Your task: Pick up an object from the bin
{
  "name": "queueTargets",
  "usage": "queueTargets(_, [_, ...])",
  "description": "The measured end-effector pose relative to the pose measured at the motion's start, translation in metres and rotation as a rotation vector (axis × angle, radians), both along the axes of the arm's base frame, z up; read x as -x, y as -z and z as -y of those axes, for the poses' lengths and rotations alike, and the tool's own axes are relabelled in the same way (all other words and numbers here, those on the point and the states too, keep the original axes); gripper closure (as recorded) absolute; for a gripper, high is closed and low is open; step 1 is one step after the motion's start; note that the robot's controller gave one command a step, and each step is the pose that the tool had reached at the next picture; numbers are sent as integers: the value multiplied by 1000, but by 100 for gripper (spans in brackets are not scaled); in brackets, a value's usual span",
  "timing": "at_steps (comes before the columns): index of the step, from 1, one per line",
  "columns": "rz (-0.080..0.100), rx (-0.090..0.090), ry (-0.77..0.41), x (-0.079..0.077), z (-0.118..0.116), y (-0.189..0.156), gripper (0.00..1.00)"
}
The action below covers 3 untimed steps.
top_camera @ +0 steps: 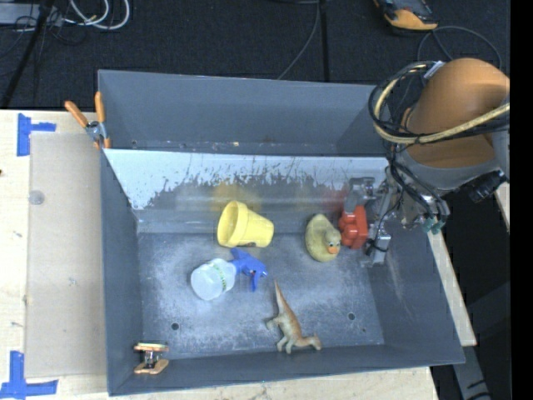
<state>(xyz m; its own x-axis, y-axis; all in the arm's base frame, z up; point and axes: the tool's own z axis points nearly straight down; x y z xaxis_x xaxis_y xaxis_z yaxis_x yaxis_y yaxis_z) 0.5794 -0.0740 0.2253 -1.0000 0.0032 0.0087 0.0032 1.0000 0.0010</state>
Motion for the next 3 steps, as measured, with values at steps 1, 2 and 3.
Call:
queueTargets(1, [8, 1, -2, -1, 0, -5, 0])
queueTargets(2, [13, 1, -52, -8, 1, 31, 0])
queueTargets(3, [7, -1, -69, -8, 8, 75, 0])
